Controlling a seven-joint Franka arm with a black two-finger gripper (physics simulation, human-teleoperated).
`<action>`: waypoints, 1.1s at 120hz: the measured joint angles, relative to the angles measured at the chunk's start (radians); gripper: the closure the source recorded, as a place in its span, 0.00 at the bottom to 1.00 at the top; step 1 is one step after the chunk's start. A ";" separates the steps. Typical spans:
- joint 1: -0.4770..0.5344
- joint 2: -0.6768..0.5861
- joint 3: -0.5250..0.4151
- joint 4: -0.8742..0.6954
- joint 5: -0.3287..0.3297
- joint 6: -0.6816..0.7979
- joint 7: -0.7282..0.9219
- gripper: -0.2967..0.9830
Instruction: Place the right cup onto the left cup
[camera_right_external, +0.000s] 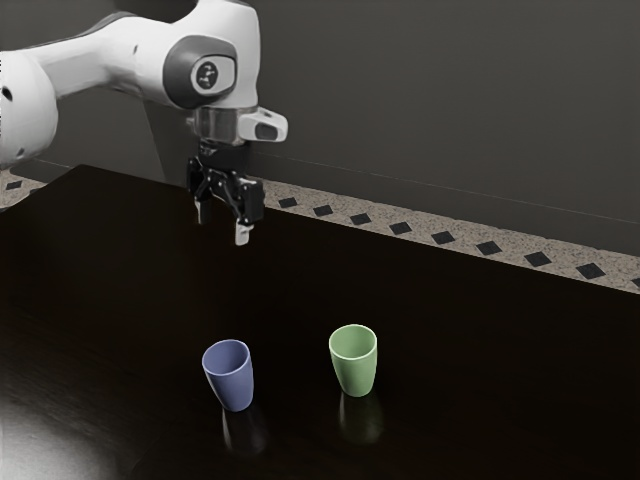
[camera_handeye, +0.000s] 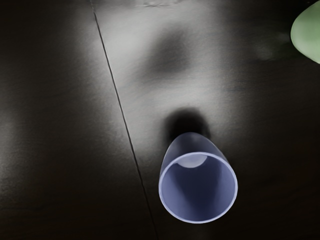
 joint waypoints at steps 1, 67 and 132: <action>-0.002 0.001 -0.001 0.001 -0.002 0.005 0.001 0.23; -0.069 0.052 -0.058 -0.275 -0.037 0.428 0.005 0.23; -0.071 0.119 -0.128 -0.293 -0.070 0.644 -0.150 0.23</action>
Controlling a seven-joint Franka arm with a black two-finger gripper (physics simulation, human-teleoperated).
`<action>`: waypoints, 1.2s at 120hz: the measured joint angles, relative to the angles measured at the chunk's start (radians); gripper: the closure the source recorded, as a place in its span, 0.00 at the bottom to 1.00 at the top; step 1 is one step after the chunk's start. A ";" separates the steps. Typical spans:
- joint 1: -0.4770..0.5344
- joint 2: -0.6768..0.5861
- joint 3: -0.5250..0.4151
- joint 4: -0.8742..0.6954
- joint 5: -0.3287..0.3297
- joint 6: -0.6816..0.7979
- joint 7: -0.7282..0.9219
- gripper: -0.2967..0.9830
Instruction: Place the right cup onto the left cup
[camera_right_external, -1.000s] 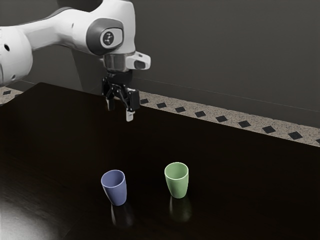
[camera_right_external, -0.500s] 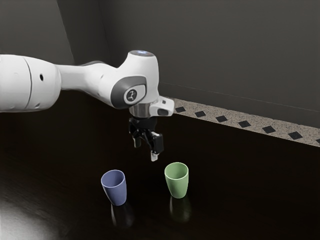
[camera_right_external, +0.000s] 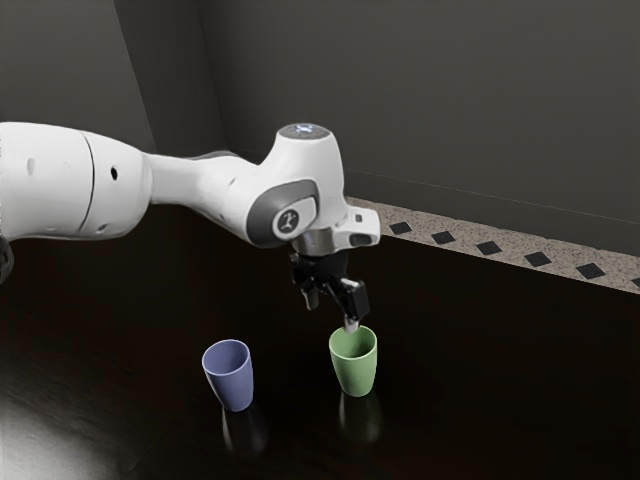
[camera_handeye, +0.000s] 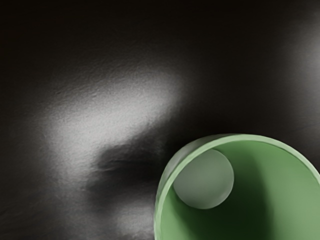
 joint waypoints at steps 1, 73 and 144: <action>0.000 0.002 0.000 0.000 -0.001 0.001 -0.003 0.23; 0.007 0.088 -0.002 0.000 -0.014 0.051 -0.131 0.23; 0.004 0.099 -0.002 -0.001 -0.015 0.071 -0.178 0.77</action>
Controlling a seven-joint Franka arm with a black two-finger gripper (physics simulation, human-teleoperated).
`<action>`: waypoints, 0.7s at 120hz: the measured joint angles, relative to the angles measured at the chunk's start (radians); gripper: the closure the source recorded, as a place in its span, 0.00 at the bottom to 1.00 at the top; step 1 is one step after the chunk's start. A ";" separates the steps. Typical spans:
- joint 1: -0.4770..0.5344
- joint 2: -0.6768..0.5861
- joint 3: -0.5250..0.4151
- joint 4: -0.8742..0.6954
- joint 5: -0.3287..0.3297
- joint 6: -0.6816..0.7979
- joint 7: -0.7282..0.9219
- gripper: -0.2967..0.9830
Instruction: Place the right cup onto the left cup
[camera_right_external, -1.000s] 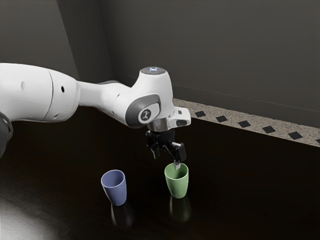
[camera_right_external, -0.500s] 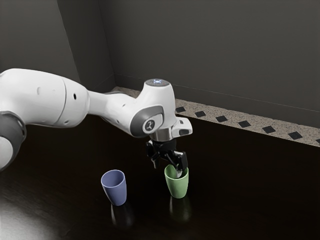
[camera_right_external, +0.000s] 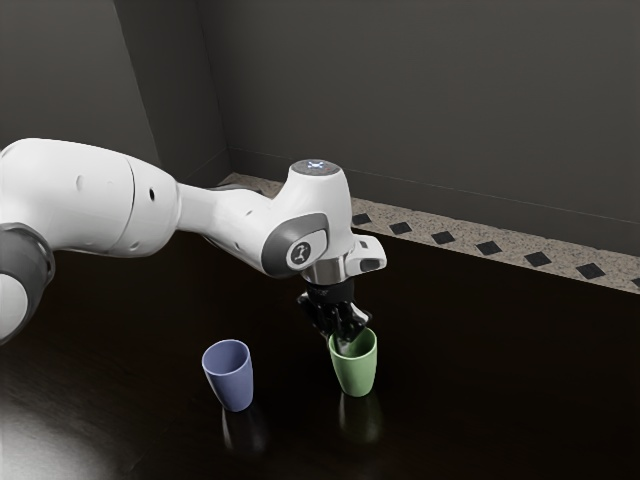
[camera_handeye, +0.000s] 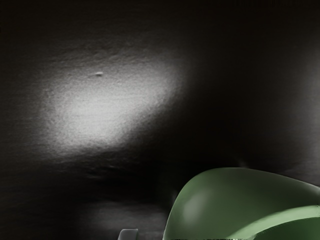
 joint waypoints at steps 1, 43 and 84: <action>0.000 0.000 0.000 0.000 0.000 0.000 0.000 0.77; -0.005 -0.039 0.002 0.000 0.011 -0.004 -0.014 0.83; 0.020 -0.188 0.047 -0.008 0.031 -0.094 -0.023 0.84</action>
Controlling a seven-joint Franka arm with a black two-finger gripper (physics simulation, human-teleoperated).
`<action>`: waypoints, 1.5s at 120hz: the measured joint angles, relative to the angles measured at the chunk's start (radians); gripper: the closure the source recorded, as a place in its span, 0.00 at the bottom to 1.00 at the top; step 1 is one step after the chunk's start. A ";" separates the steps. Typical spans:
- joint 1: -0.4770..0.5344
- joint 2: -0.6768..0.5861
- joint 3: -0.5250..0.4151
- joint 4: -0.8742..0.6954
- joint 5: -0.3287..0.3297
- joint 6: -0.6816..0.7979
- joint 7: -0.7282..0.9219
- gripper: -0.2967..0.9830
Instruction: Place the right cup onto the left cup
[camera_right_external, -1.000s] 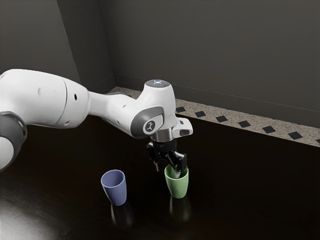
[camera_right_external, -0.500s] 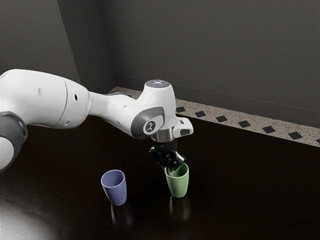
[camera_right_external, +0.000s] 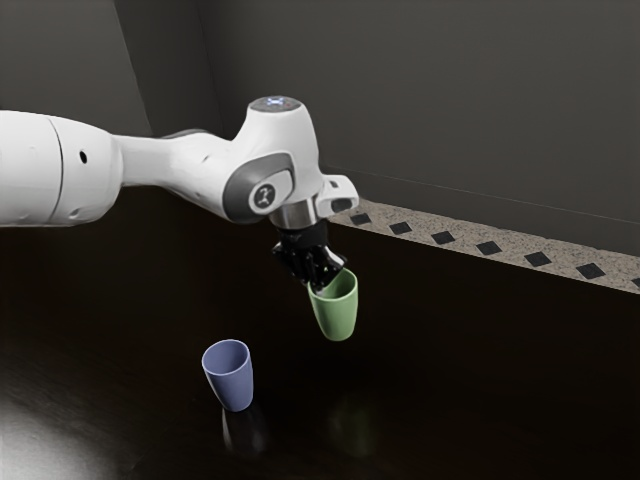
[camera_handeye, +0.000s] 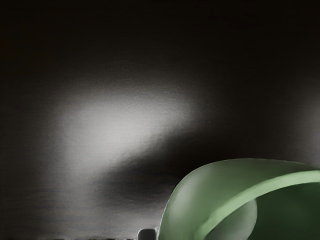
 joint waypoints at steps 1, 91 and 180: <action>0.001 -0.004 0.002 0.000 0.001 -0.004 0.000 0.84; 0.016 -0.383 0.059 -0.320 0.072 -0.115 -0.032 0.84; 0.007 -0.476 0.131 -0.433 0.093 -0.116 -0.082 0.85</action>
